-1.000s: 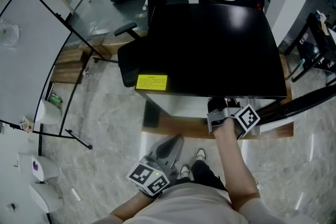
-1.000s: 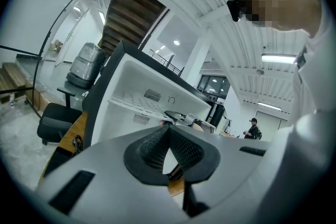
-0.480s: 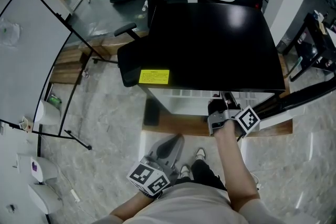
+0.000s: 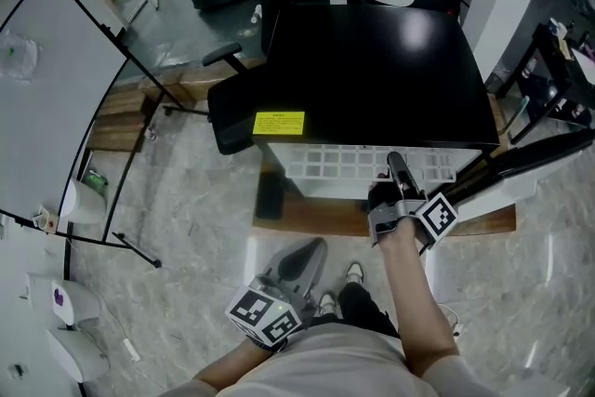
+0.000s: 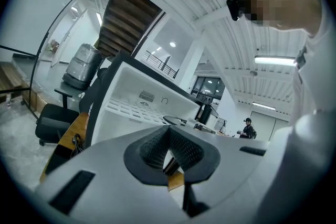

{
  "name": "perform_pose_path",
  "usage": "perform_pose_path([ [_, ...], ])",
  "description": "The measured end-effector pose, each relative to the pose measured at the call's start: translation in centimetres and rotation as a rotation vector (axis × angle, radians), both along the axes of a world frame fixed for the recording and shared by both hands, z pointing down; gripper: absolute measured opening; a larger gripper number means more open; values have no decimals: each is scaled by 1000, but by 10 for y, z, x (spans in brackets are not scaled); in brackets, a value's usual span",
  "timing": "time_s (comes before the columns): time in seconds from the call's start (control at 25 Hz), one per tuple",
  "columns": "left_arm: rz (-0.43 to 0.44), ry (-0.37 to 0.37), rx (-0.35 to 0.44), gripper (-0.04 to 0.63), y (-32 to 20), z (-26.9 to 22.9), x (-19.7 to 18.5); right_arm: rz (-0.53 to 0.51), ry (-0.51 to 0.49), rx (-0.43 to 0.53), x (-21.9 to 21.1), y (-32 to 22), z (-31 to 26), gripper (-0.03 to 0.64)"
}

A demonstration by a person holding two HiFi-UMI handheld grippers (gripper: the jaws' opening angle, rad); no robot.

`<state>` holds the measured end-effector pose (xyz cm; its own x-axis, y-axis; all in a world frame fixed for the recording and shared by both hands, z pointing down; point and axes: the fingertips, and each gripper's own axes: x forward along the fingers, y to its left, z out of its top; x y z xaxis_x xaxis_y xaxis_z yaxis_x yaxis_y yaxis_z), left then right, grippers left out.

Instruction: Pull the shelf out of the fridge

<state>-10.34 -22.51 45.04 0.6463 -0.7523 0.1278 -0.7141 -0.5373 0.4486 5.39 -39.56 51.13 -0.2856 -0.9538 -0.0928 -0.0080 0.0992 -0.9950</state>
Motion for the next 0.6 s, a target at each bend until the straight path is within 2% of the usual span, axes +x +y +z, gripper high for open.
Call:
perform_pose_path([
  [0.6, 42, 3, 25, 6, 38, -5, 1, 8, -5, -5, -3, 49, 2, 46],
])
